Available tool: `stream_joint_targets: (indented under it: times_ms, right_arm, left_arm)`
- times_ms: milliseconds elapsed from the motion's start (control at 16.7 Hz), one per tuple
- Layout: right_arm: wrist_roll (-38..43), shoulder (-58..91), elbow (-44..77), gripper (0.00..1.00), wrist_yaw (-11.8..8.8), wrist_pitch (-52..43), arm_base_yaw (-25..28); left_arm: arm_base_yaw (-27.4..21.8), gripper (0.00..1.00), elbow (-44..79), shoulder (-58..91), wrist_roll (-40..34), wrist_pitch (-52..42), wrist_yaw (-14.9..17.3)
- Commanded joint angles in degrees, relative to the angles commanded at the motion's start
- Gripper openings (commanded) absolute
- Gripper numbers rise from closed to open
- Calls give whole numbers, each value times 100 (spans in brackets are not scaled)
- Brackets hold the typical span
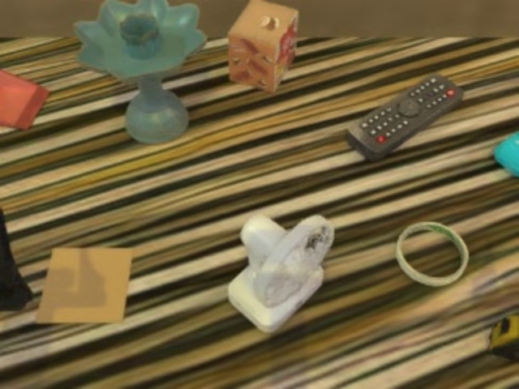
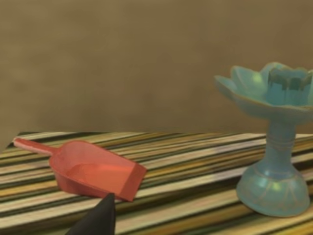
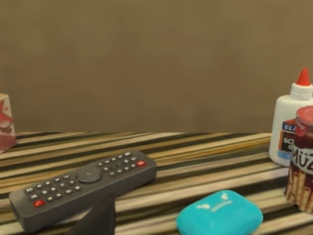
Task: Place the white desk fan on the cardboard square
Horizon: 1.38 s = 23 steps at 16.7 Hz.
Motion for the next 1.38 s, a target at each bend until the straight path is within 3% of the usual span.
stream_joint_targets:
  times_ms: [240, 540, 1380]
  right_arm:
    - [0, 0, 0, 100, 0, 0, 0]
    - [0, 0, 0, 100, 0, 0, 0]
    - [0, 0, 0, 100, 0, 0, 0]
  left_arm:
    - [-92, 100, 166, 175, 7, -163, 4]
    - [-758, 100, 1562, 1665, 14, -1404, 0]
    - [-3839, 100, 8982, 9592, -279, -6838, 9]
